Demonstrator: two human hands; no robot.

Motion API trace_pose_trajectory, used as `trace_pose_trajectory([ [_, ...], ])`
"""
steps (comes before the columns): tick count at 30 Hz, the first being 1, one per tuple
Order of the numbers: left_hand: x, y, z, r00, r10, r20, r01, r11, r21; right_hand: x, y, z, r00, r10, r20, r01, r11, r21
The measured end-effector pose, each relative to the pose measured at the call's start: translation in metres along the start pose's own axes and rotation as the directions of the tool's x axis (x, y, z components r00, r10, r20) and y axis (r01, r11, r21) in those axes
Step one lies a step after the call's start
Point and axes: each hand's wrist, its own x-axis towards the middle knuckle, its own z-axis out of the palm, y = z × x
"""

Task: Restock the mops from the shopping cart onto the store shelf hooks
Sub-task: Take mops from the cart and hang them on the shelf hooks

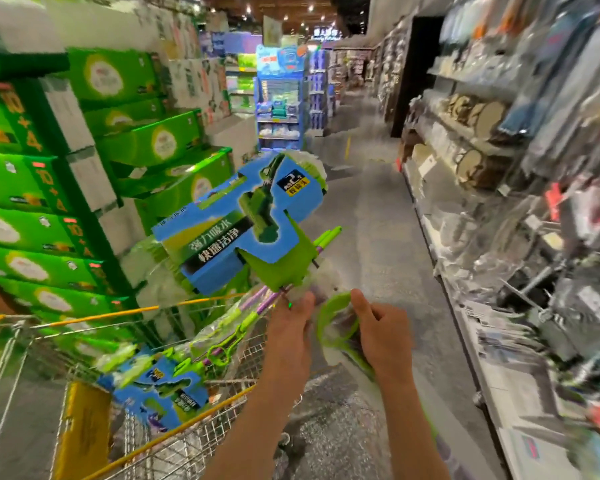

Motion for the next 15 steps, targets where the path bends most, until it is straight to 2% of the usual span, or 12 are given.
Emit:
trace_pose_trajectory([
  [4, 0.004, 0.011, 0.012, 0.990, -0.118, 0.074, 0.122, 0.991, -0.052, -0.008, 0.003, -0.019, 0.995, 0.027, -0.098, -0.025, 0.999, 0.025],
  [9, 0.023, 0.015, 0.014, 0.956, -0.232, 0.182, 0.229, 0.973, 0.034, -0.017, 0.011, -0.021, 0.970, 0.136, -0.201, -0.118, 0.988, 0.099],
  [15, 0.040, 0.013, 0.019, 0.929, -0.337, 0.153, 0.353, 0.931, -0.092, -0.024, 0.022, 0.000, 0.919, 0.257, -0.298, -0.234, 0.966, 0.112],
])
